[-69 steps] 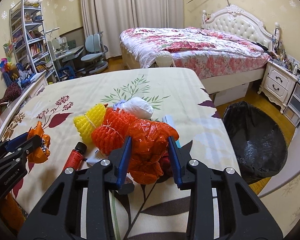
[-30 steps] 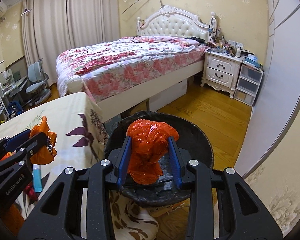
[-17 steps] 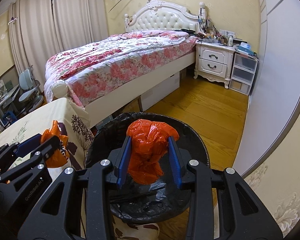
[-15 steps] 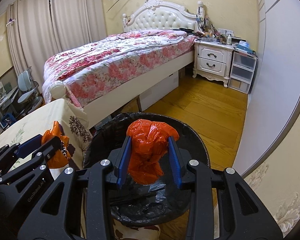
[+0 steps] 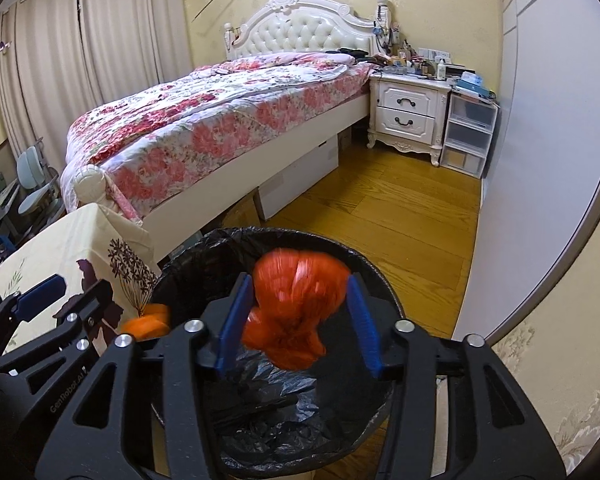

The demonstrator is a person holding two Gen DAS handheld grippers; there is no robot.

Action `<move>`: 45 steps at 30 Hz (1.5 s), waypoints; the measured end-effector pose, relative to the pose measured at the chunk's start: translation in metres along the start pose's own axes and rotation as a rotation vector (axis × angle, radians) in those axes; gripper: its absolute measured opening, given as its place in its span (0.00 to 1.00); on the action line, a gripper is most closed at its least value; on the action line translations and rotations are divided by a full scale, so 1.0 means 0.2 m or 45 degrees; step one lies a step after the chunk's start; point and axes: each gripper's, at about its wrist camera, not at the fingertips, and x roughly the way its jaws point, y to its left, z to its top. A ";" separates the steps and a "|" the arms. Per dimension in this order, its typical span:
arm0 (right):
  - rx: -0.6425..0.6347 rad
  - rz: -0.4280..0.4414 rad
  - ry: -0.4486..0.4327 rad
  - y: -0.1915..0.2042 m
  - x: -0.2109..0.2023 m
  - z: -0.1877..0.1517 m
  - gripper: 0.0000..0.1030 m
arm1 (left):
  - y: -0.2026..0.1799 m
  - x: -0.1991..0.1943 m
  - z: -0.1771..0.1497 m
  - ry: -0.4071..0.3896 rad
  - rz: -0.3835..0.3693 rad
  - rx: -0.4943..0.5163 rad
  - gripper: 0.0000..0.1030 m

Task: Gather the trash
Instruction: 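Carry both items over the black bin and open both grippers to drop them, then return both grippers to the pile on the bed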

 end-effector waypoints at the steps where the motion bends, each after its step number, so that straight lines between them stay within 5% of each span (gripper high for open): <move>1: 0.006 -0.008 0.001 0.00 0.00 0.00 0.49 | 0.00 0.00 0.00 0.003 0.001 -0.002 0.59; 5: 0.027 -0.026 0.007 -0.02 0.00 0.00 0.49 | 0.03 0.00 0.01 0.002 -0.002 -0.022 0.73; 13: 0.035 -0.049 -0.005 -0.02 -0.06 -0.01 0.66 | 0.09 -0.08 0.02 0.006 -0.005 -0.066 0.81; 29: 0.008 0.025 0.010 0.13 -0.33 -0.15 0.76 | 0.38 -0.45 -0.18 -0.014 0.080 -0.116 0.82; 45: -0.168 0.243 0.026 0.59 -0.53 -0.29 0.76 | 0.86 -0.77 -0.46 -0.014 0.287 -0.223 0.82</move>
